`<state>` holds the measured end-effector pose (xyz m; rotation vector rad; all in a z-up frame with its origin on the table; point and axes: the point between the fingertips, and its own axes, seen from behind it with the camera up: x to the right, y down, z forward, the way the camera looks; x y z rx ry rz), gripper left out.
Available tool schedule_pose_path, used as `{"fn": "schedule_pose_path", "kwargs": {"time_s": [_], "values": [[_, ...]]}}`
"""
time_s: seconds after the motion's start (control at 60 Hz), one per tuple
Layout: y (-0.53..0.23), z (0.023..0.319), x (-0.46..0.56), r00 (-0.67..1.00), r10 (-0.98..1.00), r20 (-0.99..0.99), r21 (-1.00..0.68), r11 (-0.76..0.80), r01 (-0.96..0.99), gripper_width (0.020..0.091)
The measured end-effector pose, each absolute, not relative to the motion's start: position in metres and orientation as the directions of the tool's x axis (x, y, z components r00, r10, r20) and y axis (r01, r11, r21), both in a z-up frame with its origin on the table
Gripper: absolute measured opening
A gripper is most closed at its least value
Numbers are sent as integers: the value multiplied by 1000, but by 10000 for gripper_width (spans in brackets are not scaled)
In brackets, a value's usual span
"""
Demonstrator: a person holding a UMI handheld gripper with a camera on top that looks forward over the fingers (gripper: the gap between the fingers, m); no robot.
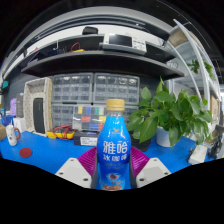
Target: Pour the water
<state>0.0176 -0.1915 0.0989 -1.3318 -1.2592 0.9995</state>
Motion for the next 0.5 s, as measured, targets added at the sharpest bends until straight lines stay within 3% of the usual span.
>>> {"fn": "schedule_pose_path", "kwargs": {"time_s": [0.05, 0.067, 0.083, 0.117, 0.267, 0.5], "values": [[-188, 98, 19, 126, 990, 60, -986, 39, 164, 406], [-189, 98, 19, 122, 991, 54, -985, 33, 166, 427], [-189, 98, 19, 120, 991, 54, -986, 34, 165, 369], [-188, 99, 21, 123, 990, 67, -986, 46, 163, 336], [-197, 102, 24, 137, 981, 140, -978, 115, 176, 334], [-285, 128, 12, 32, 898, 439, -889, 429, 158, 334]]}}
